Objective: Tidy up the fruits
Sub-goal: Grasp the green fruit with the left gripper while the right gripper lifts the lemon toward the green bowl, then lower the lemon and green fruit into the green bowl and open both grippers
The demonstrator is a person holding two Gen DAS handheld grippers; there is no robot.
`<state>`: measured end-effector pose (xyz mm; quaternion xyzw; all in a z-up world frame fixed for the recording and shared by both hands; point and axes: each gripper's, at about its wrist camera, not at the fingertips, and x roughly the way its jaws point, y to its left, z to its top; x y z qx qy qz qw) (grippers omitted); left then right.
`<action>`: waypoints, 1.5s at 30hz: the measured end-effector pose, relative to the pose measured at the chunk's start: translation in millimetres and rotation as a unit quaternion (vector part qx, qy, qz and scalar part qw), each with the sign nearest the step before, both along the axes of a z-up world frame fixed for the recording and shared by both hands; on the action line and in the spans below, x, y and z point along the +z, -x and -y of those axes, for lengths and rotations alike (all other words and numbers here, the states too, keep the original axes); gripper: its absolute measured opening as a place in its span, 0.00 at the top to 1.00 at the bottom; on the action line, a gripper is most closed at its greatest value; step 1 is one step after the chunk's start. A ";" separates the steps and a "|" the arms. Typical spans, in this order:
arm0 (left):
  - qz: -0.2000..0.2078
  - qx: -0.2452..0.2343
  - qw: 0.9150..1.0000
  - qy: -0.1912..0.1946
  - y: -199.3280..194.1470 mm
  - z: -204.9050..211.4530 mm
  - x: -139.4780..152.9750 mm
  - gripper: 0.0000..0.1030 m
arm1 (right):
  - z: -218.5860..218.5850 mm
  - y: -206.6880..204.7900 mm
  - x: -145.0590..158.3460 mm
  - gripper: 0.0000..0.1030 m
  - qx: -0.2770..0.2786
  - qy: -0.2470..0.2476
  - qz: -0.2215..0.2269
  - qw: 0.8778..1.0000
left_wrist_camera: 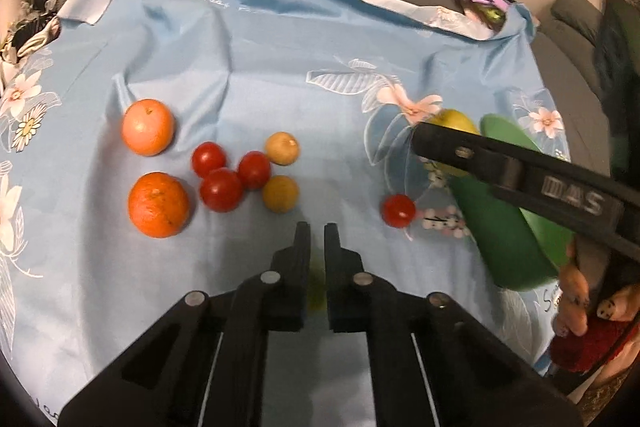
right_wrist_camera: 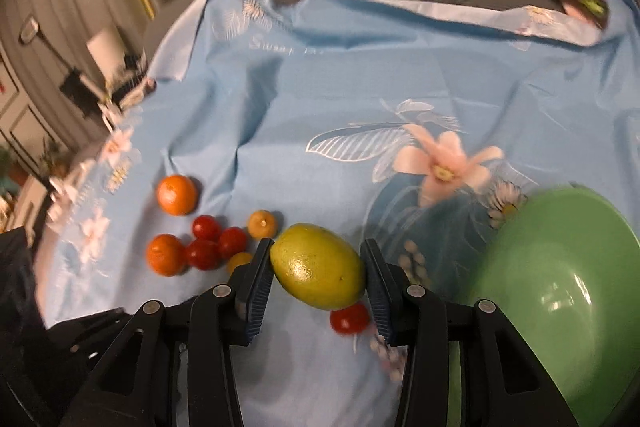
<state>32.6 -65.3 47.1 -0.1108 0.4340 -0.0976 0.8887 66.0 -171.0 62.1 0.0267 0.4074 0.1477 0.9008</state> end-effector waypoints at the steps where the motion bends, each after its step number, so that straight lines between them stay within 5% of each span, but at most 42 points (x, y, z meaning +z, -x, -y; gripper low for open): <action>1: -0.001 0.004 1.000 -0.001 -1.3 -0.1 -1.7 0.95 | 3.0 3.7 0.7 0.56 -0.006 -0.003 0.004 1.000; 5: -0.008 0.017 1.000 0.015 -4.0 -8.2 -1.8 0.93 | 23.8 20.7 3.0 0.56 -0.029 -0.024 0.014 0.999; 9: -0.010 0.019 1.000 0.021 -1.8 -13.7 2.0 0.70 | 32.6 26.3 13.8 0.56 -0.044 -0.028 0.038 0.998; 14: -0.031 0.031 0.999 0.005 1.7 -17.2 -4.8 0.57 | 36.1 30.1 13.8 0.56 -0.041 -0.042 0.038 0.998; 19: -0.073 0.047 0.996 -0.009 1.7 -22.1 -18.3 0.58 | 45.8 37.5 16.0 0.56 -0.047 -0.048 0.045 0.997; 31: -0.098 0.047 0.994 -0.003 12.3 -24.7 -26.4 0.58 | 59.8 44.2 23.8 0.56 -0.061 -0.054 0.058 0.995; 40: -0.084 0.060 0.994 -0.035 15.0 -19.6 -26.4 0.67 | 72.1 48.1 27.6 0.56 -0.078 -0.065 0.064 0.993; 45: -0.021 0.022 1.000 -0.004 22.7 3.6 15.1 0.67 | 86.6 53.5 32.8 0.56 -0.086 -0.082 0.073 0.990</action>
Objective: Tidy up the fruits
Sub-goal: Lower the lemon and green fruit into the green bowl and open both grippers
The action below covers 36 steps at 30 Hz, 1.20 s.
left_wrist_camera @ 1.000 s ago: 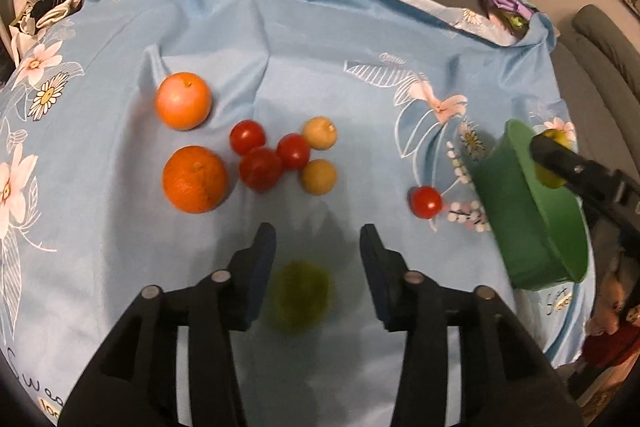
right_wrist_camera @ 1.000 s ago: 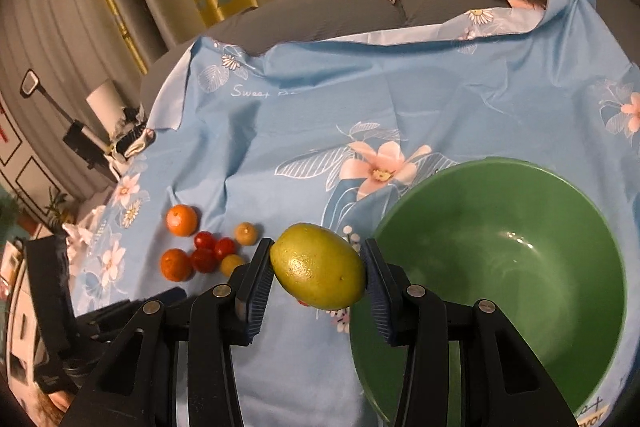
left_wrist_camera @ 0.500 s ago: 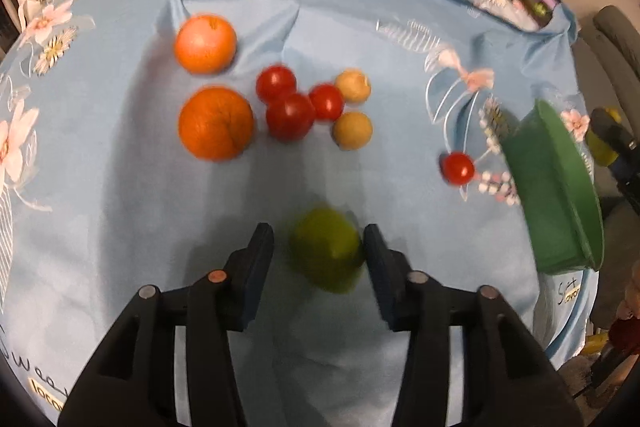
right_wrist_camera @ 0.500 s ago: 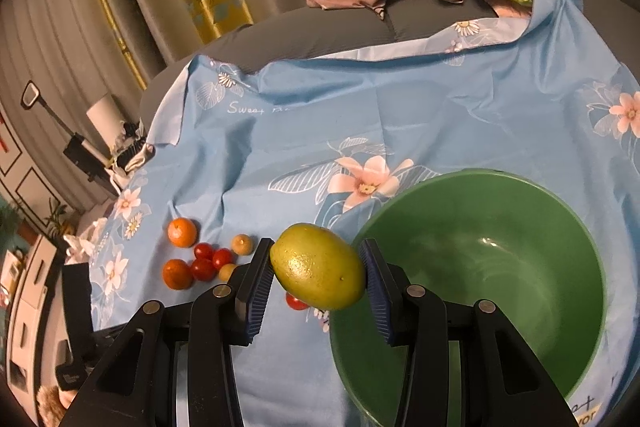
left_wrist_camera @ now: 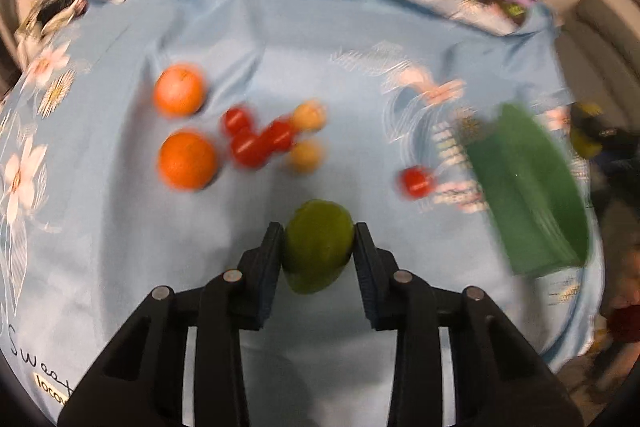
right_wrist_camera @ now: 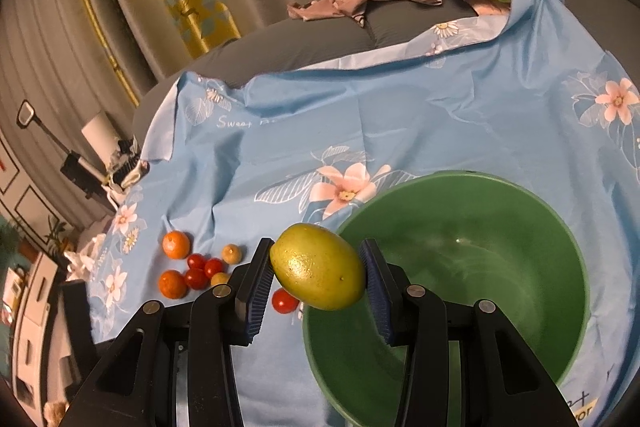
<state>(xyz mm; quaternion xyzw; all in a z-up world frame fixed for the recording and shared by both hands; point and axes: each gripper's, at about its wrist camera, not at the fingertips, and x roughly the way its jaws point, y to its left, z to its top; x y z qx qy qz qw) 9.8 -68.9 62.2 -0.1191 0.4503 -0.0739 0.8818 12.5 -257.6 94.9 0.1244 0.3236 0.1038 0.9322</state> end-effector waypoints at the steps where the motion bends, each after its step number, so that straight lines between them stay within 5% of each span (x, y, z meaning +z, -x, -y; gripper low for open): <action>1: 0.013 -0.007 1.000 0.001 1.3 6.4 8.5 0.67 | 4.1 1.1 1.7 0.56 -0.004 -0.003 0.003 1.000; 6: 0.083 -0.058 0.995 0.026 0.8 57.2 58.9 0.67 | 36.5 10.8 7.5 0.56 -0.040 -0.018 0.016 0.999; 12: 0.116 -0.097 0.988 0.026 -18.6 113.7 82.0 0.67 | 75.0 18.9 8.6 0.56 -0.072 -0.041 0.025 0.996; 25: 0.074 -0.135 0.988 0.004 -56.0 180.8 53.0 0.67 | 116.0 11.9 -15.5 0.56 -0.105 -0.046 -0.015 0.993; 36: 0.057 -0.136 0.989 -0.009 -64.2 185.1 39.0 0.66 | 109.6 1.3 -24.5 0.56 -0.107 -0.011 -0.049 0.993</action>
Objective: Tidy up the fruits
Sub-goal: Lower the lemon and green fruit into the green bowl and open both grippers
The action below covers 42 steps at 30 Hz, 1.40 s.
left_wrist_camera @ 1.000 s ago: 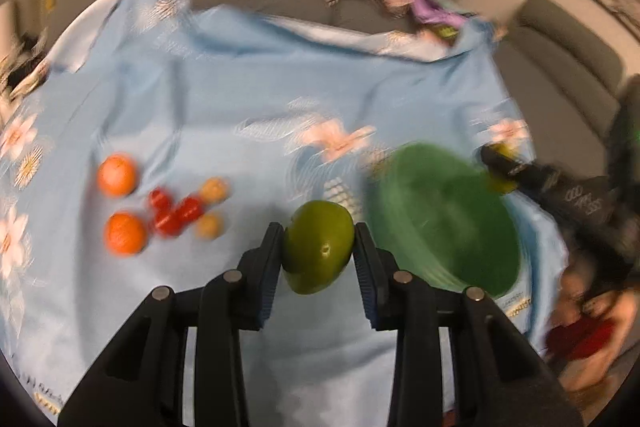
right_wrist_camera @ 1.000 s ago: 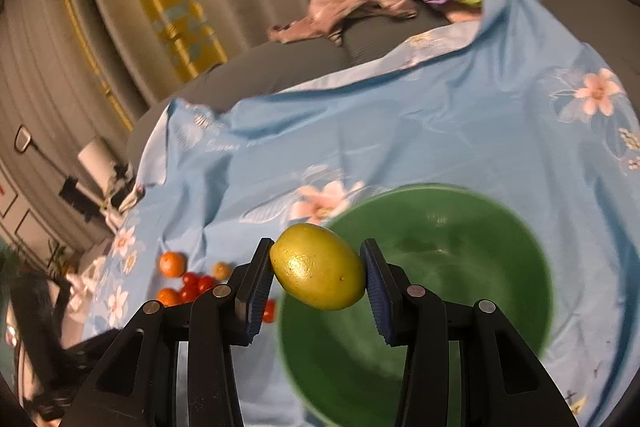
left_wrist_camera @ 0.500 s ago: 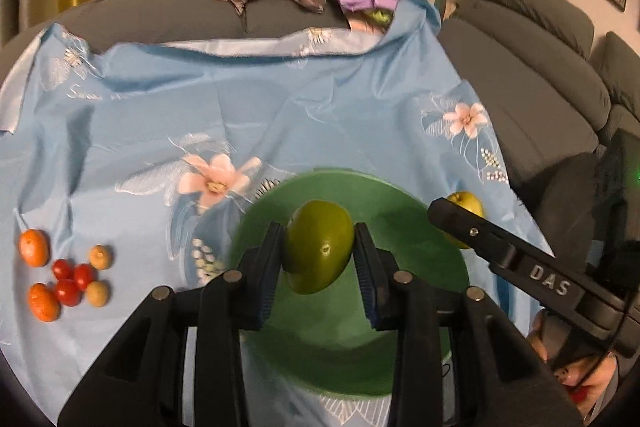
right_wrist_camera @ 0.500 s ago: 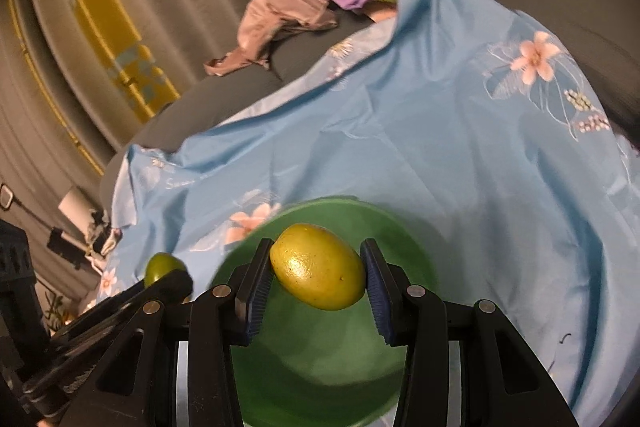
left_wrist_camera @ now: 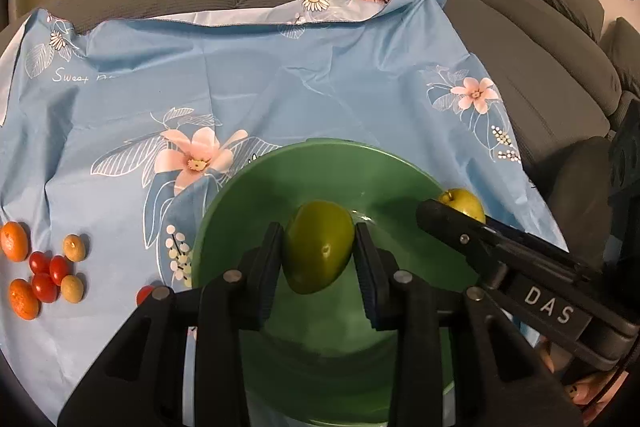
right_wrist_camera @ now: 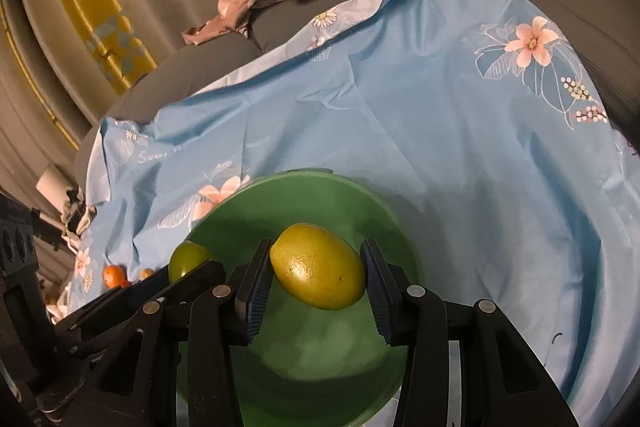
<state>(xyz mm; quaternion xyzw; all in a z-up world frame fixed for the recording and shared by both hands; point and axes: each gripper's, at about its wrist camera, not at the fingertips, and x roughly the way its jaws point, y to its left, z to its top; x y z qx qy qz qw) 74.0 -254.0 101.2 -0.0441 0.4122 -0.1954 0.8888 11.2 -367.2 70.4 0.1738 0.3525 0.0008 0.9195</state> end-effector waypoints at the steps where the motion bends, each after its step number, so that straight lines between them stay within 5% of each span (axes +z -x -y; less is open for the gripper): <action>1: -0.002 -0.001 1.000 0.000 -0.3 0.2 -1.1 0.66 | -0.5 -0.6 -0.5 0.56 0.000 0.002 -0.002 1.000; 18: -0.011 -0.007 1.000 0.000 4.2 -8.8 -6.2 0.66 | -6.4 -5.1 -6.0 0.56 -0.004 0.028 -0.027 0.999; 25: 0.011 0.005 1.000 0.022 18.3 -32.6 10.8 0.37 | -9.8 -5.4 -4.3 0.49 0.001 0.036 -0.027 0.999; 34: 0.036 0.109 0.993 0.017 51.1 -126.2 31.9 0.34 | -33.5 -3.9 8.1 0.47 0.018 0.050 0.002 0.999; 42: 0.045 0.223 0.974 -0.017 75.9 -230.2 30.0 0.29 | -83.9 -3.6 23.2 0.47 0.081 0.043 0.051 0.994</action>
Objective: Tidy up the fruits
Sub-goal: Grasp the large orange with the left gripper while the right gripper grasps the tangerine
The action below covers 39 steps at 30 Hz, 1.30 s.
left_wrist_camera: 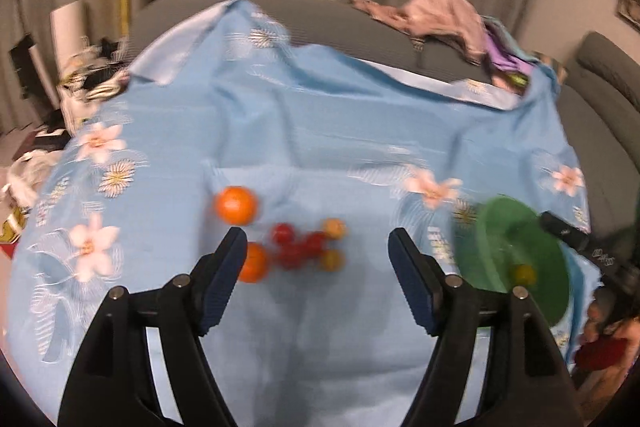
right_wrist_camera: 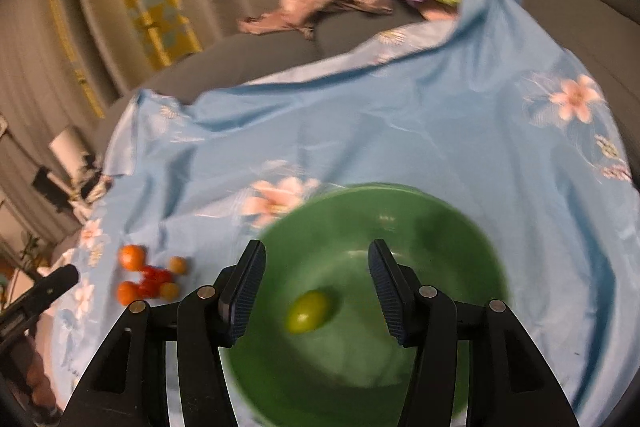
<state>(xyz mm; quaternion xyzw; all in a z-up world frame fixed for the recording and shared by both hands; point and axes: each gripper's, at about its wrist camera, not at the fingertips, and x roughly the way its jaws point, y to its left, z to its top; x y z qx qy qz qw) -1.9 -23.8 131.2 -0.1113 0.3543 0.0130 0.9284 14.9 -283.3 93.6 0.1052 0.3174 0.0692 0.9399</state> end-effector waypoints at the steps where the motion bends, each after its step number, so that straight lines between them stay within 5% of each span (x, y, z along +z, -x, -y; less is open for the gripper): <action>1: -0.002 0.008 1.000 0.006 1.3 -8.5 -4.9 0.29 | -6.3 -0.9 0.6 0.47 0.008 -0.001 0.002 1.000; 9: -0.050 0.033 0.997 0.052 -14.8 -50.9 -44.6 0.31 | -73.0 -12.5 -8.2 0.47 0.090 0.004 -0.015 0.996; 16: -0.102 0.016 0.992 0.067 -43.2 -45.1 -78.6 0.40 | -114.4 -22.4 -22.5 0.47 0.132 -0.001 -0.042 0.990; 22: -0.146 0.013 0.986 0.075 -66.3 -43.8 -105.0 0.57 | -139.2 -40.6 -31.7 0.47 0.162 -0.010 -0.074 0.984; 33: -0.133 0.053 0.984 0.105 -41.0 -70.7 -88.1 0.61 | -227.8 -107.7 -41.0 0.47 0.240 -0.040 -0.133 0.961; 39: -0.101 0.079 0.986 0.104 -20.4 -86.6 -64.2 0.60 | -278.6 -129.4 -61.5 0.47 0.255 0.010 -0.159 0.954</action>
